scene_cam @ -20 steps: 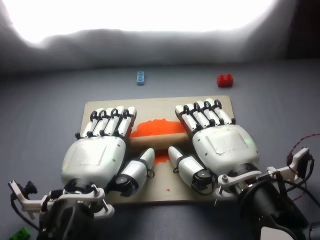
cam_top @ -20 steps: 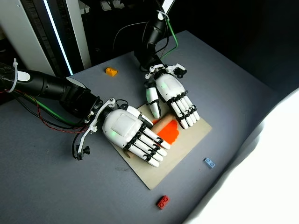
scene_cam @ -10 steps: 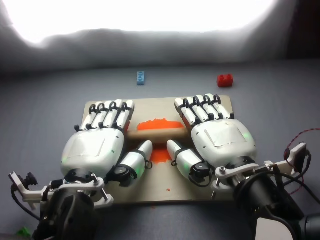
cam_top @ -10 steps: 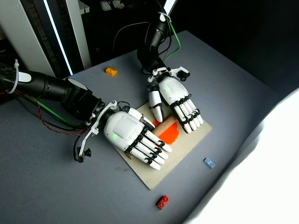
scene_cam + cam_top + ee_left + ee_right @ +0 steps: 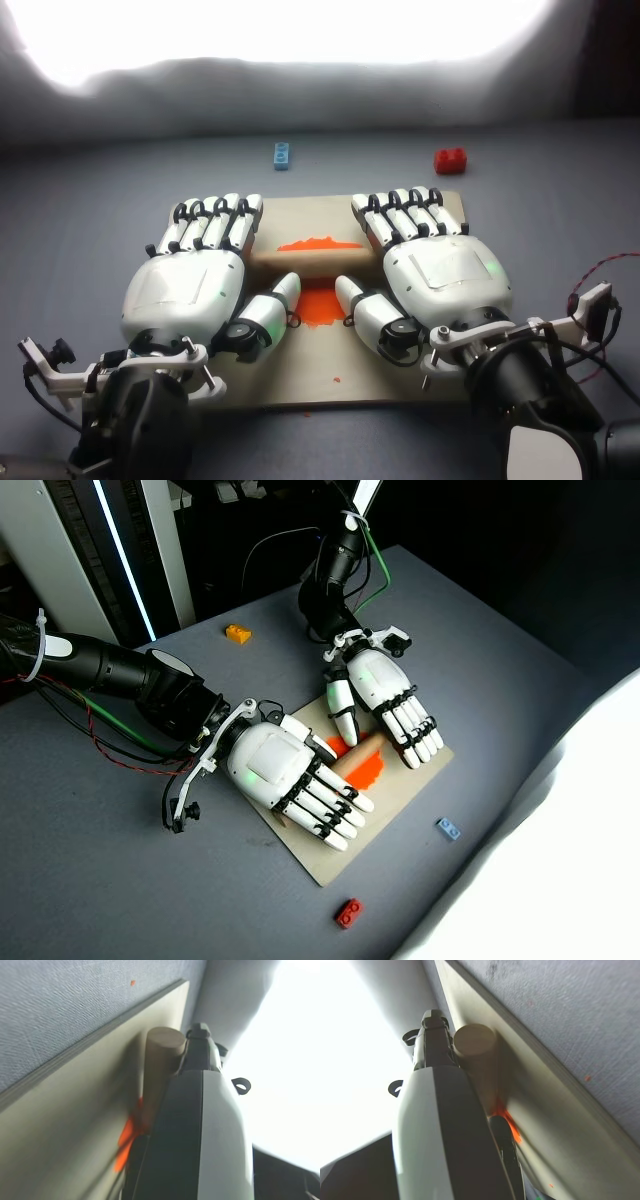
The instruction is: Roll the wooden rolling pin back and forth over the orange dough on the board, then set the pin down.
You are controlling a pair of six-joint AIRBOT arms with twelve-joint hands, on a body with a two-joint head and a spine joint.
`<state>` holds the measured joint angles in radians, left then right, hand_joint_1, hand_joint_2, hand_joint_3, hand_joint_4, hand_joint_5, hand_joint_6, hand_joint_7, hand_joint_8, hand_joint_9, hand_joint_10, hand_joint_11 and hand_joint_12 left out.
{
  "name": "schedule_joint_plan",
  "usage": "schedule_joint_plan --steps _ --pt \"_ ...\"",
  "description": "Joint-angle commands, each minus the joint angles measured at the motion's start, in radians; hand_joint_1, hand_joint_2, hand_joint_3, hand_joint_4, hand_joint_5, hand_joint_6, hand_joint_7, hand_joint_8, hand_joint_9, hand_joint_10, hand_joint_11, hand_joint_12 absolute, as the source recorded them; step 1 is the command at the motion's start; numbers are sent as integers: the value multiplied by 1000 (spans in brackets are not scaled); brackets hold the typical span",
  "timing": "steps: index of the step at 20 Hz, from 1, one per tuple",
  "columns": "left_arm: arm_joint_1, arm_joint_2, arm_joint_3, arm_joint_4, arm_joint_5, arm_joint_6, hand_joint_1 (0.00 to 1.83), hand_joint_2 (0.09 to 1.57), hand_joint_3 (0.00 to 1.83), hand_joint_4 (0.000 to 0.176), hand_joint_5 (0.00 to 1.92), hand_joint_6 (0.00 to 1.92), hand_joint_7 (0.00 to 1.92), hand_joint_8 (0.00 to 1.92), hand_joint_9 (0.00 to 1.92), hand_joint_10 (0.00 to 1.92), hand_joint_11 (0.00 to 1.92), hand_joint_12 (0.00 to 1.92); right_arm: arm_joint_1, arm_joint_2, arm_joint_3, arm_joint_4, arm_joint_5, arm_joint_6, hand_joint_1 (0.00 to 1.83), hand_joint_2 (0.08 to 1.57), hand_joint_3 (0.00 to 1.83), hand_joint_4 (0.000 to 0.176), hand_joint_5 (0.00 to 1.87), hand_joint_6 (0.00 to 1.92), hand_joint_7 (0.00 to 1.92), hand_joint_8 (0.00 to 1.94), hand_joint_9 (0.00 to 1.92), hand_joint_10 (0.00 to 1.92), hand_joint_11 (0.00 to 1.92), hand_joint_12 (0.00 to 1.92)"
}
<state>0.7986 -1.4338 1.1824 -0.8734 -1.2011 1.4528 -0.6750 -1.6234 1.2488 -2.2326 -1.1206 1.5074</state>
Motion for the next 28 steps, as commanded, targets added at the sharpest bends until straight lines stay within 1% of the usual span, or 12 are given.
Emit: schedule_joint_plan --steps 1,6,10,13,28 --pt "-10 -3 10 55 -93 -13 0 1470 9 0 6 2 0 0 0 0 0 0 14 1 5 -65 -74 4 0 1471 8 0 0 0 0 0 0 0 0 0" --pt "-26 -14 34 52 -78 -41 0 1470 8 0 14 5 0 0 0 0 0 0 24 -4 20 -54 -64 7 0 1467 6 0 31 12 41 13 28 10 2 1" --pt "-32 -23 46 50 -69 -47 0 1468 6 0 0 0 0 0 0 0 0 0 29 -7 34 -49 -51 11 0 1470 7 0 2 0 26 3 12 2 0 0" --pt "-35 -28 52 48 -66 -48 0 1474 8 0 6 2 0 0 0 0 0 0 32 -9 45 -42 -42 17 0 1471 6 0 34 14 56 14 43 14 8 4" --pt "-48 -53 108 45 -36 -64 0 1470 4 0 3 1 0 0 0 0 0 0 48 -26 104 -32 -4 45 0 1471 5 0 37 10 59 6 49 11 16 8"
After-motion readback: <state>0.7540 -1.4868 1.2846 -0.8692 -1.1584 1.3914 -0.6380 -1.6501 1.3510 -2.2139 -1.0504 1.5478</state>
